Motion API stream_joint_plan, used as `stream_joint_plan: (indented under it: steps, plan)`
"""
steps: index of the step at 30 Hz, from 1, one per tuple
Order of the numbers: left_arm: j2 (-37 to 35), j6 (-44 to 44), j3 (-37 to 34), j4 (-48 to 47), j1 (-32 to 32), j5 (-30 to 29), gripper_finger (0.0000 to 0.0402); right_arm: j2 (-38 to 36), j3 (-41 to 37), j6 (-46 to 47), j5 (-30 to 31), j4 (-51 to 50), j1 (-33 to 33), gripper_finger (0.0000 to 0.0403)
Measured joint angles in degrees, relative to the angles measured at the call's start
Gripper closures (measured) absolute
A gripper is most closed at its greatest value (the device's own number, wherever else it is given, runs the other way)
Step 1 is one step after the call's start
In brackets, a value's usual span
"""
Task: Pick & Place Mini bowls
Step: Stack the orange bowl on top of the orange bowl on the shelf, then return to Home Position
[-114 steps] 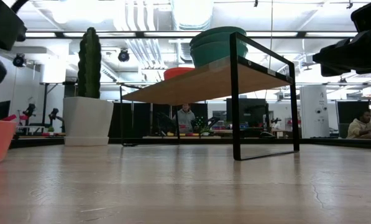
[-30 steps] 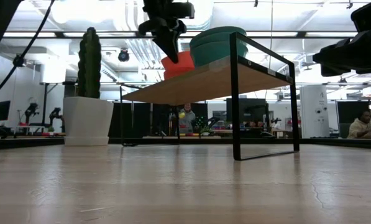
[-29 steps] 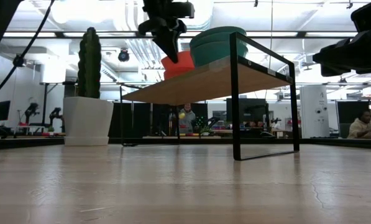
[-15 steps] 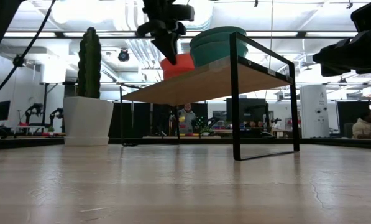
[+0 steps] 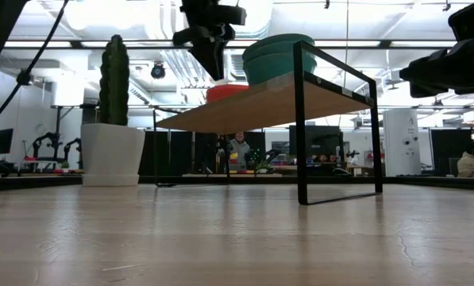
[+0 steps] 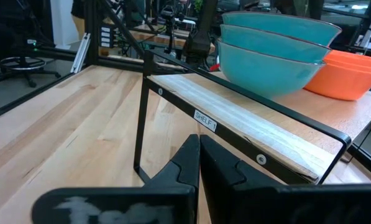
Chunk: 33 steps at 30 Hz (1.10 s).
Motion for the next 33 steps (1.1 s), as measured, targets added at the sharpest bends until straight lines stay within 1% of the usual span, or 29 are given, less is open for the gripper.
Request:
stream_joint_plan:
  steps: [4, 8, 10, 12, 13, 14, 16, 18, 22, 25, 26, 28, 33]
  plan:
    - [-0.04, -0.24, 1.96, -2.56, -0.87, -1.39, 0.031, 0.0, 0.0, 0.0, 0.0, 0.0, 0.01, 0.0394]
    - [-0.09, -0.49, 3.77, -0.85, -0.88, -1.62, 0.031, 0.0, 0.0, 0.0, 0.0, 0.0, 0.02, 0.0394]
    - [-0.09, -0.74, 4.24, 0.46, -0.88, -2.85, 0.031, 0.0, 0.0, 0.0, 0.0, 0.0, 0.02, 0.0394]
    - [-0.09, -2.61, 4.91, 0.64, -0.86, -3.41, 0.031, 0.0, 0.0, 0.0, 0.0, 0.0, 0.01, 0.0394]
    - [-0.24, -4.18, 5.18, 0.51, -0.86, -2.05, 0.031, 0.0, -0.01, 0.0, 0.0, 0.0, 0.0, 0.0394]
    - [-0.71, -5.7, 5.26, 0.26, -0.84, 0.56, 0.031, 0.0, 0.0, 0.0, 0.0, 0.0, 0.0, 0.0394]
    - [-1.97, -9.14, 5.03, 0.41, -0.6, 7.99, 0.0315, 0.0, 0.0, 0.0, 0.0, 0.0, 0.0, 0.0394]
    - [-3.4, -12.61, 4.58, 0.83, -0.53, 13.53, 0.0331, 0.0, 0.0, 0.0, 0.0, 0.0, 0.02, 0.0394]
    - [-6.33, -16.47, 2.66, 1.63, -1.72, 17.3, 0.0389, 0.0, 0.0, 0.02, 0.0, 0.0, 0.02, 0.0394]
    - [-9.62, -19.14, -0.72, 4.84, -2.58, 23.89, 0.0397, 0.0, 0.0, 0.0, 0.0, 0.01, 0.02, 0.0394]
    - [-10.86, -19.92, -2.53, 6.21, -2.75, 26.43, 0.0399, 0.0, 0.0, 0.0, 0.0, 0.01, 0.01, 0.0394]
    - [-13.95, -21.58, -7.33, 10.48, -3.41, 29.23, 0.0401, 0.0, 0.0, 0.0, 0.0, 0.02, 0.02, 0.0394]
    - [-24.95, -25.9, -23.6, 25.25, -5.86, 29.53, 0.0401, 0.0, -0.01, 0.0, 0.0, 0.0, 0.02, 0.0394]
